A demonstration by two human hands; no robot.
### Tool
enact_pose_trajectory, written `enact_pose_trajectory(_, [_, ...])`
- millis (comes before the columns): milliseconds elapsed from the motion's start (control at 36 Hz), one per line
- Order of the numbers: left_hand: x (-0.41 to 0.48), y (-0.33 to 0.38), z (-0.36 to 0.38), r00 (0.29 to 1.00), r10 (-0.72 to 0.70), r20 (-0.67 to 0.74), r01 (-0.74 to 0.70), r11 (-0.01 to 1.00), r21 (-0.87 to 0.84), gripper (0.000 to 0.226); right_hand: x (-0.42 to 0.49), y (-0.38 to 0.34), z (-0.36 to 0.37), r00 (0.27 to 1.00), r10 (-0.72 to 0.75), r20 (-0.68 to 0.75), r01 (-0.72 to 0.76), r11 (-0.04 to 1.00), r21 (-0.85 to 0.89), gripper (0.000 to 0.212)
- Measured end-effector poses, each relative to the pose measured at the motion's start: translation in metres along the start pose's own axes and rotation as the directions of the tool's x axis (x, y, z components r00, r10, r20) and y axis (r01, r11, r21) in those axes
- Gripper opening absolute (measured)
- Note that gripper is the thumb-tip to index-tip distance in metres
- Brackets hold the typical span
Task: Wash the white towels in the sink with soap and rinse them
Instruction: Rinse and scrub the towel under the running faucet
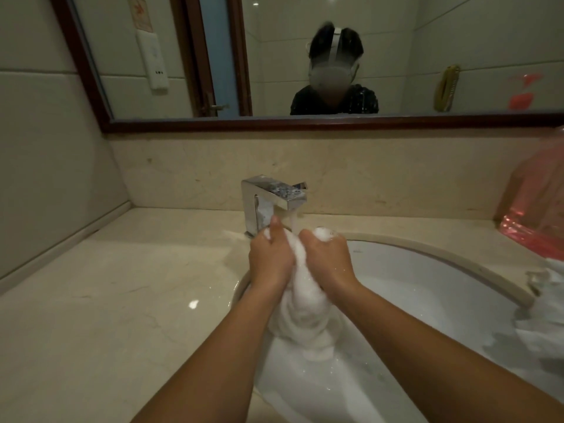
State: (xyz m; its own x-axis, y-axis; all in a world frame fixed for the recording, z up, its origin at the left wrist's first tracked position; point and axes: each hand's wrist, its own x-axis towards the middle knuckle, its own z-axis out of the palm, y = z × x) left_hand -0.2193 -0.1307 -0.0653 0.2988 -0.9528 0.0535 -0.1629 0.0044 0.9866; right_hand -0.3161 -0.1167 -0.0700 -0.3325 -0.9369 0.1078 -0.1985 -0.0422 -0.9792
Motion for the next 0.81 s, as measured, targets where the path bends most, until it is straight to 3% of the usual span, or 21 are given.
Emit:
enact_pose_trajectory(56, [-0.003,0.004,-0.003,1.000,-0.004,0.019,0.005,0.999,-0.047,0.062,-0.001,-0.005,-0.009,0.999,-0.008,0.052,0.008,1.000,0.010,0.025])
enact_pose_trajectory(139, [-0.005,0.007,-0.010,0.998,-0.064,0.004,0.064,0.984,-0.164,0.068,0.002,-0.002,-0.027,0.945,0.240,0.220,-0.263,0.961,0.082,0.084])
enact_pose_trajectory(222, [-0.004,0.008,-0.017,0.983,-0.181,0.018,0.177,0.926,-0.332,0.067,0.002,0.007,-0.046,0.805,0.387,0.450,-0.401,0.914,-0.068,0.123])
enact_pose_trajectory(306, [0.002,0.003,-0.021,0.965,-0.244,0.096,0.260,0.847,-0.463,0.090,0.000,0.010,-0.054,0.737,0.304,0.603,-0.350,0.936,-0.045,0.081])
enact_pose_trajectory(389, [0.027,-0.027,-0.017,0.934,-0.263,0.240,0.345,0.838,-0.423,0.130,0.002,0.008,-0.048,0.813,0.239,0.531,-0.326,0.942,0.075,0.064])
enact_pose_trajectory(444, [0.038,-0.041,-0.013,0.919,-0.231,0.320,0.350,0.850,-0.394,0.142,0.004,0.002,-0.046,0.850,0.221,0.478,-0.376,0.890,0.257,0.057])
enact_pose_trajectory(528, [0.018,-0.024,-0.015,0.949,-0.168,0.265,0.238,0.936,-0.259,0.143,0.002,-0.008,-0.051,0.849,0.207,0.486,-0.460,0.742,0.488,0.034])
enact_pose_trajectory(583, [0.005,-0.015,-0.017,0.954,-0.149,0.261,0.192,0.970,-0.146,0.147,0.005,-0.010,-0.055,0.853,0.202,0.481,-0.482,0.658,0.579,0.036])
enact_pose_trajectory(694, [-0.006,-0.008,-0.017,0.934,-0.137,0.329,0.117,0.990,0.079,0.147,0.013,-0.004,-0.057,0.866,0.189,0.464,-0.476,0.597,0.646,0.052])
enact_pose_trajectory(806, [-0.013,0.001,-0.022,0.964,-0.159,0.215,0.162,0.987,0.006,0.123,0.013,-0.005,-0.062,0.803,0.169,0.572,-0.523,0.662,0.537,0.037])
